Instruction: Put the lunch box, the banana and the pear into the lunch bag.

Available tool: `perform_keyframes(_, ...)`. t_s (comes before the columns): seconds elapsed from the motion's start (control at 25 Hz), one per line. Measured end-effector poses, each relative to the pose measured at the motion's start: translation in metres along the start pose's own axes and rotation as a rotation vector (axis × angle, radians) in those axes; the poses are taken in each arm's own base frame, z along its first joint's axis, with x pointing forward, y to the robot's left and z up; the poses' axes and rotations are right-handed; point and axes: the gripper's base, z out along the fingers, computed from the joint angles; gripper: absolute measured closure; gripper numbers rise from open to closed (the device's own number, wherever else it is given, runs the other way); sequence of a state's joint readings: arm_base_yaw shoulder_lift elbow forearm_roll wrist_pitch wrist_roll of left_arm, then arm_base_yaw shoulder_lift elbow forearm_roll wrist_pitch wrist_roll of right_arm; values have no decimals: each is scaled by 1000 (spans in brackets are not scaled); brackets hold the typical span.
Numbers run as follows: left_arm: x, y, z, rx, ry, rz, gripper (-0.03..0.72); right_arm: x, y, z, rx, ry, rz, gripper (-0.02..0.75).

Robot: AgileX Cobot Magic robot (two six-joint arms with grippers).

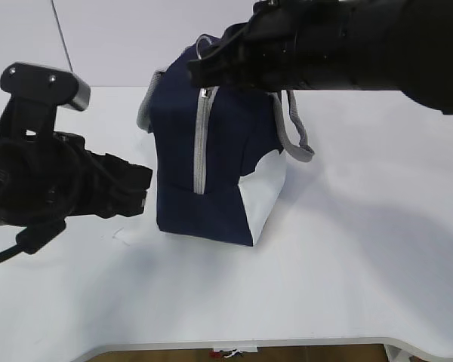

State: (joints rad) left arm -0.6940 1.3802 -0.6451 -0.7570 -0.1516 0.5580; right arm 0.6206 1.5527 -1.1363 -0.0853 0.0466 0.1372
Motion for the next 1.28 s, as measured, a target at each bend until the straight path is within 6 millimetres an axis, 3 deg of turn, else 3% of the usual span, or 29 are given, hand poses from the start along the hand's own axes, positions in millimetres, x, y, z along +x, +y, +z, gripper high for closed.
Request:
perform_keyframes(0.24, 2, 2, 11, -33, -11, 32, 323, 0, 0, 0, 0, -2, 3, 724)
perform_keyframes(0.52, -24, -4, 24, -27, -79, 57, 313, 0, 0, 0, 0, -2, 5, 724)
perform_keyframes(0.8, -33, -8, 39, -25, -87, 61, 316, 0, 0, 0, -1, -4, 5, 724)
perform_keyframes(0.88, -36, -8, 40, -23, -93, 60, 367, 0, -1, 0, 1, -4, 5, 724)
perform_keyframes(1.04, -34, -10, 40, -7, -70, 72, 643, 0, 0, 0, 1, -5, 5, 724)
perform_keyframes(1.28, -31, -15, 38, 47, -17, 176, 690, -1, 0, 1, 0, -11, -2, 724)
